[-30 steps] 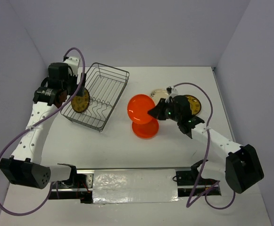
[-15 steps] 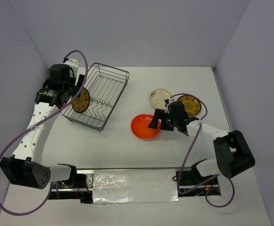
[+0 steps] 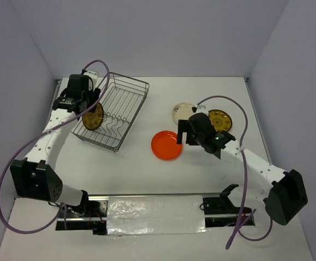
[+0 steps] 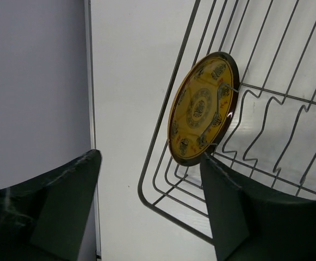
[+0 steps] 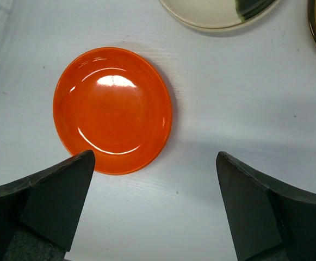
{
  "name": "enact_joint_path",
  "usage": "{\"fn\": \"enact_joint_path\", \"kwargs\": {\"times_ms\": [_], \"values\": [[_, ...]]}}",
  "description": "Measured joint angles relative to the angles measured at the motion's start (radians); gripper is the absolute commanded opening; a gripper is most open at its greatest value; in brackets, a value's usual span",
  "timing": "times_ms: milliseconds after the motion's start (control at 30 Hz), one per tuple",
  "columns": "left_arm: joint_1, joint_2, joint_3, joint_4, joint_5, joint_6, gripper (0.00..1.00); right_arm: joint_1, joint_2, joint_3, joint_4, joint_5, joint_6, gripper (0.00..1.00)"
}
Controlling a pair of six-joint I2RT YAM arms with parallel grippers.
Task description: Unload the plates from the dish rack
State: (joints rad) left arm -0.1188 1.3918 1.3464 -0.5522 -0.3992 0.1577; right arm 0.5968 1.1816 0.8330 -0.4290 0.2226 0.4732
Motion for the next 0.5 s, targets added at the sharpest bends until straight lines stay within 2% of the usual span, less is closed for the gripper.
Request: {"fn": "enact_joint_path", "kwargs": {"times_ms": [200, 233, 367, 467, 500], "values": [[0.011, 0.140, 0.000, 0.063, -0.010, 0.001, 0.76, 0.003, -0.068, -0.010, -0.031, 0.010, -0.003, 1.00], [0.013, 0.163, 0.000, 0.072, -0.014, 0.001, 0.71, 0.006, -0.069, -0.010, -0.034, 0.011, -0.003, 1.00], [0.027, 0.242, 0.000, 0.109, -0.016, 0.002, 0.65, 0.019, -0.074, -0.021, -0.038, 0.010, -0.006, 1.00], [0.046, 0.281, 0.000, 0.126, -0.018, 0.002, 0.37, 0.026, -0.086, -0.028, -0.054, 0.013, -0.008, 1.00], [0.051, 0.291, 0.000, 0.130, -0.018, 0.002, 0.24, 0.028, -0.092, -0.028, -0.060, 0.016, -0.008, 1.00]]}}
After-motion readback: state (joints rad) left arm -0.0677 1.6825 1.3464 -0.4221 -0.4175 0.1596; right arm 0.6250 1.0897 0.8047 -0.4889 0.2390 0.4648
